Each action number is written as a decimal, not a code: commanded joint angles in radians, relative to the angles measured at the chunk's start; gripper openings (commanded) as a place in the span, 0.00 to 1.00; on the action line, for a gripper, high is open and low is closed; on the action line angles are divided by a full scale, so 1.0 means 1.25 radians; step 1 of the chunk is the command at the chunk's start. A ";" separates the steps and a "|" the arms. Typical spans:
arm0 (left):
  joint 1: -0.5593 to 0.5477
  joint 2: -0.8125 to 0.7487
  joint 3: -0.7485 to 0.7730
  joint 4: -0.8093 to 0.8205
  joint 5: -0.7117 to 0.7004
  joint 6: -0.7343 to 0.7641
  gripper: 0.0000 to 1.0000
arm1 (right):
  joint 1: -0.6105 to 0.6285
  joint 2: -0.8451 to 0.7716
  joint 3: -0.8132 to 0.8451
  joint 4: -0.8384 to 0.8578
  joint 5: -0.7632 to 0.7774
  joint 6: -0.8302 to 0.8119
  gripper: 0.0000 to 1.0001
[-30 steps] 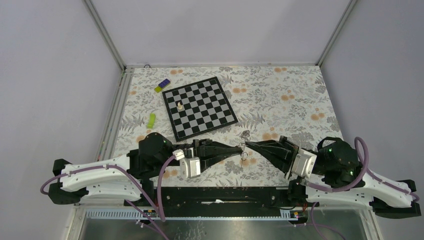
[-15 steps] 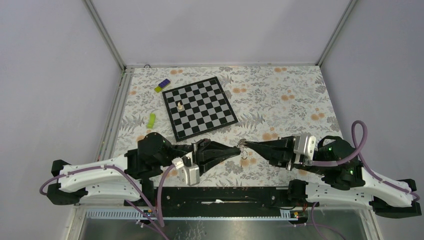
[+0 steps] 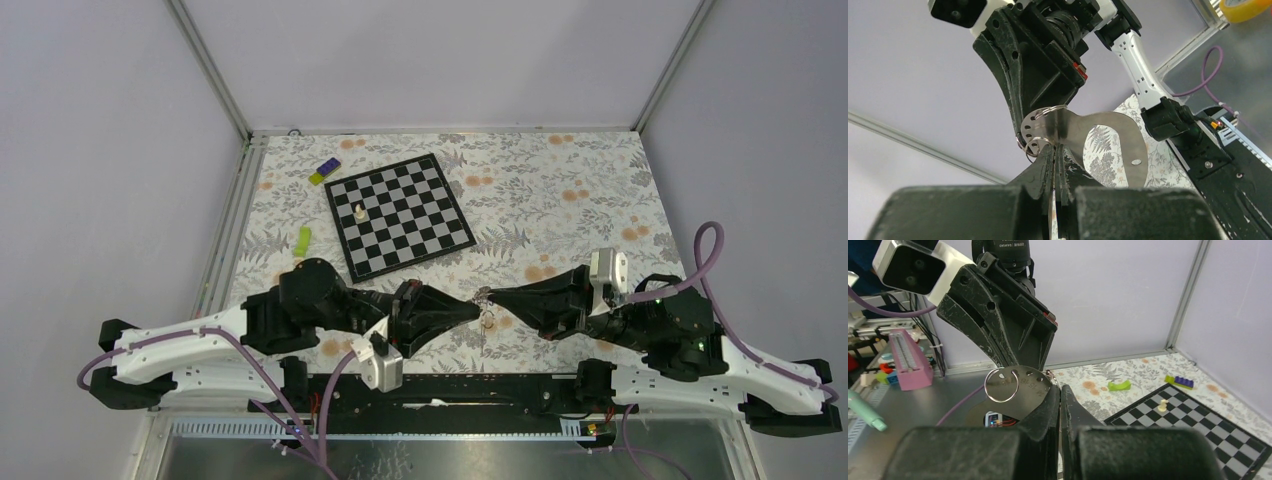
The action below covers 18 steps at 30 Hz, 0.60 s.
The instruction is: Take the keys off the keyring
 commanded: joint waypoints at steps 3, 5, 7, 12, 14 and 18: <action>-0.008 0.011 0.054 -0.063 0.099 0.054 0.00 | -0.004 -0.012 -0.016 0.085 0.079 0.096 0.00; -0.008 0.011 0.057 -0.069 0.105 0.061 0.00 | -0.004 -0.012 -0.022 0.085 0.085 0.118 0.00; -0.008 0.012 0.058 -0.069 0.107 0.064 0.00 | -0.004 -0.011 -0.030 0.085 0.088 0.141 0.00; -0.008 0.016 0.059 -0.069 0.107 0.069 0.00 | -0.004 -0.017 -0.054 0.086 0.101 0.179 0.00; -0.008 0.016 0.060 -0.070 0.107 0.069 0.00 | -0.004 -0.026 -0.063 0.092 0.103 0.184 0.00; -0.009 0.011 0.054 -0.077 0.085 0.057 0.00 | -0.004 -0.049 -0.075 0.093 0.149 0.164 0.00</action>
